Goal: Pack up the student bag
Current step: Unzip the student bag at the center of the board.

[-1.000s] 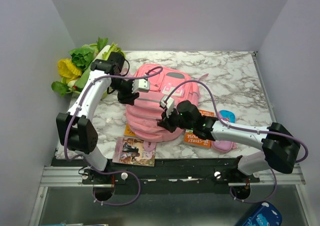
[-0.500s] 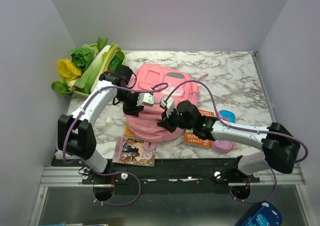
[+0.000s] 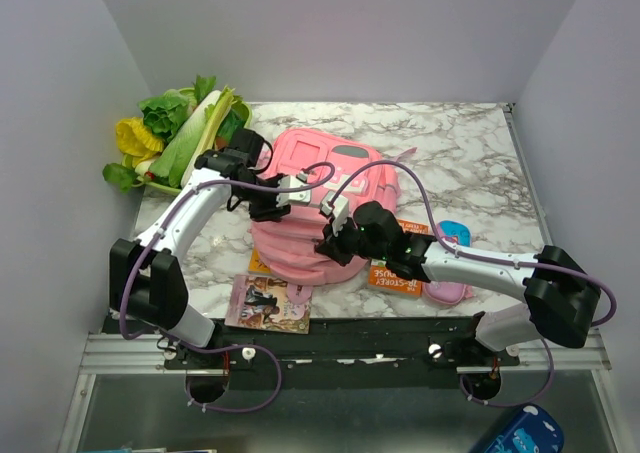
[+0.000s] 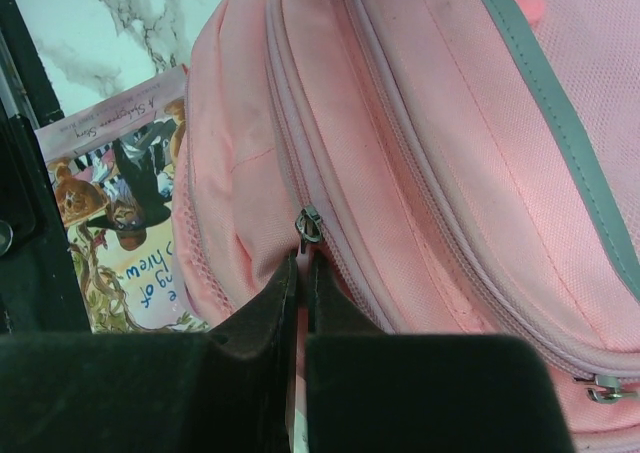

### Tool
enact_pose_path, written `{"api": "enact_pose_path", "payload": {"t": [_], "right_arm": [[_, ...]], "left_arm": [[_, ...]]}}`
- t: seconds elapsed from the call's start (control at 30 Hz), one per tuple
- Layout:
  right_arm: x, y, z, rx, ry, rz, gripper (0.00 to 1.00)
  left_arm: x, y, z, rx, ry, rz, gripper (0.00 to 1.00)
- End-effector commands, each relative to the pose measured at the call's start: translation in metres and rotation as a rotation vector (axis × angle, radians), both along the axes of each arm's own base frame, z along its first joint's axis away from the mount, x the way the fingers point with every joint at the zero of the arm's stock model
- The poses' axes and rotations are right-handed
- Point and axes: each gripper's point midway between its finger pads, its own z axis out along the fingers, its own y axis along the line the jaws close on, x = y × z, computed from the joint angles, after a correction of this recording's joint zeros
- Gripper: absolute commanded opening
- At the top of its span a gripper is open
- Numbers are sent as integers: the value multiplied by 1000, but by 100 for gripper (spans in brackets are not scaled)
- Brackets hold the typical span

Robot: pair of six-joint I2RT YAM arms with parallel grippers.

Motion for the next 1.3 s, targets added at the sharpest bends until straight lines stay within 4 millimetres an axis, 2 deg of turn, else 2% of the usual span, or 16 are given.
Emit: {"api": "enact_pose_path", "payload": {"t": [0.0, 0.1, 0.2, 0.3, 0.33, 0.43, 0.57, 0.63, 0.73, 0.83, 0.9, 0.93, 1.0, 1.03, 1.17, 1.27], "right_arm": [[-3, 14, 30, 90, -37, 38, 1], [-2, 13, 32, 91, -41, 32, 1], [-1, 13, 32, 90, -41, 30, 1], [-1, 14, 31, 84, -38, 28, 1], [-1, 14, 31, 83, -37, 28, 1], [1, 12, 30, 74, -41, 17, 1], [9, 6, 30, 44, -56, -31, 1], [13, 2, 33, 35, -67, -63, 1], [29, -10, 36, -4, -98, -161, 1], [44, -18, 44, -52, -135, -242, 1], [54, -23, 44, -81, -157, -280, 1], [62, -26, 50, -80, -160, -303, 1], [70, -28, 52, -81, -163, -316, 1], [76, -35, 50, -101, -155, -330, 1], [91, -49, 43, -131, -143, -355, 1], [94, -57, 38, -142, -138, -373, 1]], "left_arm": [[-18, 8, -16, 55, 40, -79, 49], [-23, 13, -21, 84, 47, -88, 48], [-16, 12, -21, 84, 29, -71, 43], [2, 3, -14, 42, 2, -5, 25], [12, -1, -8, 21, -29, 17, 14], [20, -12, 2, -32, -15, 77, 3], [9, -26, 10, -80, 75, 90, 0], [-2, -33, 8, -111, 187, 123, 0], [-9, -43, 12, -161, 308, 187, 0], [1, -50, 23, -207, 360, 318, 0], [10, -49, 27, -219, 355, 411, 0], [12, -49, 35, -238, 341, 439, 0], [13, -44, 36, -237, 317, 490, 0], [14, -42, 45, -258, 278, 508, 0], [-3, -40, 44, -233, 310, 528, 0], [-18, -54, 37, -212, 340, 474, 0]]}}
